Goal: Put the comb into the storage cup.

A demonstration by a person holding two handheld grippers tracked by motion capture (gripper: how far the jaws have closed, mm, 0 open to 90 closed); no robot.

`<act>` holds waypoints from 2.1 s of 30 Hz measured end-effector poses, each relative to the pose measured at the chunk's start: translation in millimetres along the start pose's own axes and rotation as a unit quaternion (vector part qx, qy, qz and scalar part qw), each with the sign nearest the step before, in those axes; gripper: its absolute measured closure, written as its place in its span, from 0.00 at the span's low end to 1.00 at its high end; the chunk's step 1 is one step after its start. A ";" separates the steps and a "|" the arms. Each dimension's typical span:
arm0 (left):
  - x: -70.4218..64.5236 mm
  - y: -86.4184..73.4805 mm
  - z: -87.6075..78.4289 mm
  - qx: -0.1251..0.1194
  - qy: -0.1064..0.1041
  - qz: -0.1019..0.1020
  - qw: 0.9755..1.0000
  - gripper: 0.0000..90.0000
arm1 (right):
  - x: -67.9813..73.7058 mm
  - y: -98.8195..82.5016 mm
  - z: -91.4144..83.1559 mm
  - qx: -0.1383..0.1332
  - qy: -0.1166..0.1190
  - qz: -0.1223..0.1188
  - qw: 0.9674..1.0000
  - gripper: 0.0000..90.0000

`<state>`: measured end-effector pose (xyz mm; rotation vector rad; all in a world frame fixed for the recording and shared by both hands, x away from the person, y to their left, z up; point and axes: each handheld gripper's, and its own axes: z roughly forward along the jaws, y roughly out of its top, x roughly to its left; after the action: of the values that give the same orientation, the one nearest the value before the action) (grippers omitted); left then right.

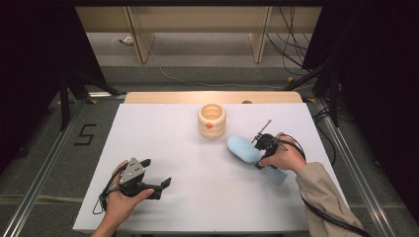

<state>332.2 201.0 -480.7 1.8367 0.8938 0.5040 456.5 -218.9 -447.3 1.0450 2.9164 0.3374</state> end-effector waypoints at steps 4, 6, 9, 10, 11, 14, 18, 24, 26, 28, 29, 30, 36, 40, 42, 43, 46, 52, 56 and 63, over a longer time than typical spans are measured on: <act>0.0 0.1 -0.1 0.000 0.000 0.000 1.000 0.01 | 1.0 0.3 -4.6 -0.021 0.004 0.011 1.000 0.78; 0.1 0.1 -0.1 0.000 0.000 0.000 1.000 0.01 | 1.6 0.6 -6.9 -0.030 0.004 0.019 0.999 0.78; 0.1 0.0 -0.1 -0.001 0.000 0.000 1.000 0.01 | 2.7 0.8 -9.4 -0.039 0.003 0.026 0.999 0.78; 0.2 0.0 -0.1 0.000 0.000 0.000 1.000 0.01 | 2.3 0.8 -10.3 -0.046 0.004 0.025 0.999 0.78; 0.2 -0.1 0.0 -0.001 0.000 -0.001 1.000 0.01 | 2.6 0.8 -11.7 -0.050 0.005 0.029 0.998 0.78; 0.1 0.0 -0.1 -0.001 0.000 -0.001 1.000 0.01 | 2.9 0.8 -15.0 -0.066 0.007 0.038 0.997 0.78; 0.1 0.0 -0.2 -0.001 0.001 -0.001 1.000 0.01 | 3.5 1.0 -20.1 -0.099 0.005 0.047 0.994 0.78; 0.2 0.0 -0.3 -0.001 0.001 -0.001 1.000 0.01 | 5.2 1.7 -25.2 -0.142 0.005 0.051 0.989 0.78; 0.2 0.0 -0.4 -0.001 0.001 -0.001 1.000 0.01 | 5.1 1.8 -26.5 -0.158 0.004 0.055 0.986 0.78; 0.3 -0.1 -0.3 -0.001 0.001 -0.001 1.000 0.01 | 4.9 1.6 -27.5 -0.166 0.006 0.057 0.984 0.78; 0.2 -0.1 -0.3 -0.001 0.001 -0.001 1.000 0.01 | 4.6 1.5 -28.1 -0.174 0.008 0.059 0.983 0.78; 0.3 -0.1 -0.4 -0.001 0.001 0.000 1.000 0.01 | 4.6 1.4 -28.9 -0.180 0.008 0.061 0.982 0.78; 0.1 -0.1 -0.3 0.000 0.001 0.000 1.000 0.01 | 4.1 0.9 -33.0 -0.223 0.003 0.072 0.972 0.78; 0.2 0.1 -0.4 -0.001 0.002 0.000 1.000 0.01 | 3.5 0.2 -34.9 -0.244 0.003 0.080 0.966 0.78; 0.8 0.1 -0.9 -0.001 0.003 -0.001 1.000 0.01 | 3.0 0.0 -34.8 -0.248 0.003 0.080 0.965 0.78; 1.0 0.0 -0.8 -0.002 0.003 -0.002 1.000 0.01 | 3.0 -0.2 -34.7 -0.260 0.000 0.087 0.962 0.78; 0.9 0.1 -0.9 -0.001 0.003 -0.001 1.000 0.01 | 2.9 -0.3 -34.8 -0.271 0.000 0.093 0.958 0.78; 0.7 0.0 -0.8 -0.001 0.003 -0.001 1.000 0.01 | 4.1 -0.5 -36.4 -0.292 -0.004 0.103 0.951 0.78; 0.5 0.1 -0.7 -0.001 0.003 -0.001 1.000 0.01 | 4.7 -0.6 -37.0 -0.302 -0.005 0.106 0.947 0.78; 0.4 0.4 -0.5 -0.002 0.000 -0.005 1.000 0.02 | 8.4 0.5 -36.3 -0.326 0.001 0.114 0.939 0.78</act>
<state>332.2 201.5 -480.2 1.8283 0.9003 0.4999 446.9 -220.3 -411.3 1.2266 2.3679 1.2010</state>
